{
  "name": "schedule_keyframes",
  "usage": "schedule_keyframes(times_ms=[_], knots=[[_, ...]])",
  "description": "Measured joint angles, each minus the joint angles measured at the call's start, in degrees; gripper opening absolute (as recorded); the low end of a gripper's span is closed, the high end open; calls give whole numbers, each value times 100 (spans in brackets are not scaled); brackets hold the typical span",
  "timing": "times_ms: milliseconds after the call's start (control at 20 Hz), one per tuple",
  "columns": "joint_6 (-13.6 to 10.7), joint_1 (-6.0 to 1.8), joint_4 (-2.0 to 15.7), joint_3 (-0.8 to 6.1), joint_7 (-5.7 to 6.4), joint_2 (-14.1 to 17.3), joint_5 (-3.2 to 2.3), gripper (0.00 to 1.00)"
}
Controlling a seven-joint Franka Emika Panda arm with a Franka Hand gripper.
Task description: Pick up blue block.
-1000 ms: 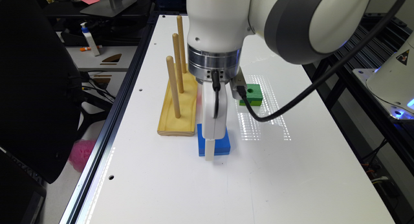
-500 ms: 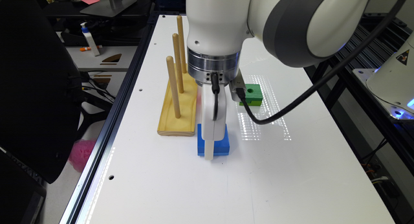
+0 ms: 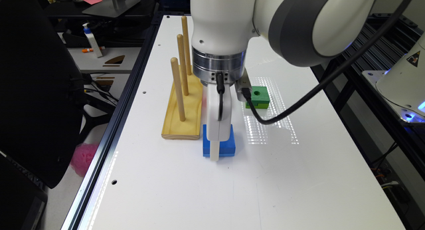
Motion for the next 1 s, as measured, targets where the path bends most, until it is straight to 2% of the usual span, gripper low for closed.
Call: schedule_keyframes(times_ms=[250,500,1000], knots=[[-374,2,-4,9,40,-332,0,0],[-796,1,-5,49,113,-751,0,0],[-1331,-6,-7,81,174,-1326,0,0]])
